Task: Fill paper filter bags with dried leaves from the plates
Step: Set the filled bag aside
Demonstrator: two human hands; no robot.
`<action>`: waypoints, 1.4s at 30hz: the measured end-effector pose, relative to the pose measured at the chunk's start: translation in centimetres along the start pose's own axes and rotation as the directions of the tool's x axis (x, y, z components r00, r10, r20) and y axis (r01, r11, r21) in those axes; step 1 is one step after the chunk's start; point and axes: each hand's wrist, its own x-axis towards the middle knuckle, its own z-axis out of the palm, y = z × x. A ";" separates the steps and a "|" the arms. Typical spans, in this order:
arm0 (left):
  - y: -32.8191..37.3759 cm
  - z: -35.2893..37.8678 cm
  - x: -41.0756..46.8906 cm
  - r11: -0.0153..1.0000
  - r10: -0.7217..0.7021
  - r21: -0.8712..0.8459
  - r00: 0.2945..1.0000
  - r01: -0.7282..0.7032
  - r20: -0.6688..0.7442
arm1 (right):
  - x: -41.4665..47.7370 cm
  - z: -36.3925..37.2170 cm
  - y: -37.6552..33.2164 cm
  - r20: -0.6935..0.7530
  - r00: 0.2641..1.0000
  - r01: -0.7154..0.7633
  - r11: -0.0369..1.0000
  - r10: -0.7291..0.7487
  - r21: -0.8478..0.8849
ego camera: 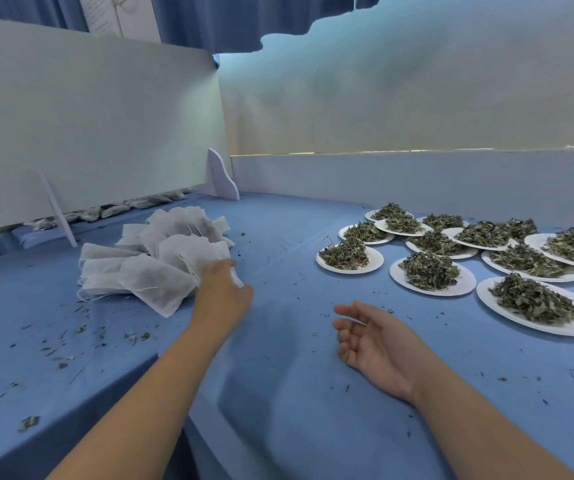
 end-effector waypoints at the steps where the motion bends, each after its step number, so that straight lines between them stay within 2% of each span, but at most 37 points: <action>1: 1.2 0.0 -1.2 0.999 0.053 0.004 0.997 -0.053 0.050 | -0.3 0.1 0.0 -0.016 1.000 0.011 1.000 -0.011 -0.005; 4: 4.7 0.1 -4.7 0.978 0.206 -0.015 0.959 -0.207 0.193 | -1.4 0.5 0.1 -0.073 0.996 0.042 0.991 -0.052 -0.131; 8: 9.9 1.0 -9.1 0.941 0.339 -0.117 0.899 -0.318 0.279 | -4.8 0.4 -1.1 -0.133 0.985 0.040 0.888 -0.113 -0.458; 11: 13.8 2.5 -12.3 0.917 0.390 -0.210 0.869 -0.338 0.303 | -8.7 -0.8 -3.3 -0.123 0.976 0.073 0.808 -0.177 -0.585; 19: 24.6 8.0 -19.5 0.827 0.509 -0.488 0.739 -0.278 0.441 | -21.6 -7.2 -10.5 -0.195 0.929 0.092 0.708 -0.313 -0.700; 22: 27.4 10.2 -22.3 0.825 0.533 -0.500 0.654 -0.262 0.537 | -26.3 -10.1 -11.7 -0.254 0.892 0.015 0.586 -0.374 -0.810; 25: 28.4 12.2 -24.6 0.835 0.549 -0.451 0.543 -0.315 0.636 | -30.4 -12.9 -11.9 -0.282 0.833 -0.105 0.363 -0.477 -0.926; 29: 28.6 14.0 -26.4 0.851 0.457 -0.235 0.443 -0.469 0.772 | -34.6 -16.6 -11.3 -0.335 0.707 -0.308 0.154 -0.623 -0.939; 32: 28.4 14.4 -27.3 0.847 0.393 -0.121 0.454 -0.518 0.800 | -36.4 -18.9 -10.8 -0.364 0.613 -0.469 0.048 -0.701 -0.882; 34: 28.4 14.4 -27.7 0.849 0.380 -0.092 0.480 -0.520 0.791 | -37.2 -19.7 -10.7 -0.380 0.507 -0.555 0.044 -0.773 -0.831; 37: 28.6 14.5 -28.1 0.877 0.342 -0.084 0.492 -0.472 0.801 | -38.1 -20.2 -11.1 -0.387 0.377 -0.587 0.106 -0.842 -0.803; 39: 28.9 14.5 -28.6 0.900 0.315 -0.097 0.480 -0.425 0.819 | -38.5 -20.4 -11.2 -0.420 0.369 -0.644 0.097 -0.829 -0.759; 42: 29.4 14.6 -29.3 0.919 0.306 -0.127 0.475 -0.372 0.825 | -38.7 -20.9 -11.0 -0.517 0.436 -0.697 0.088 -0.737 -0.712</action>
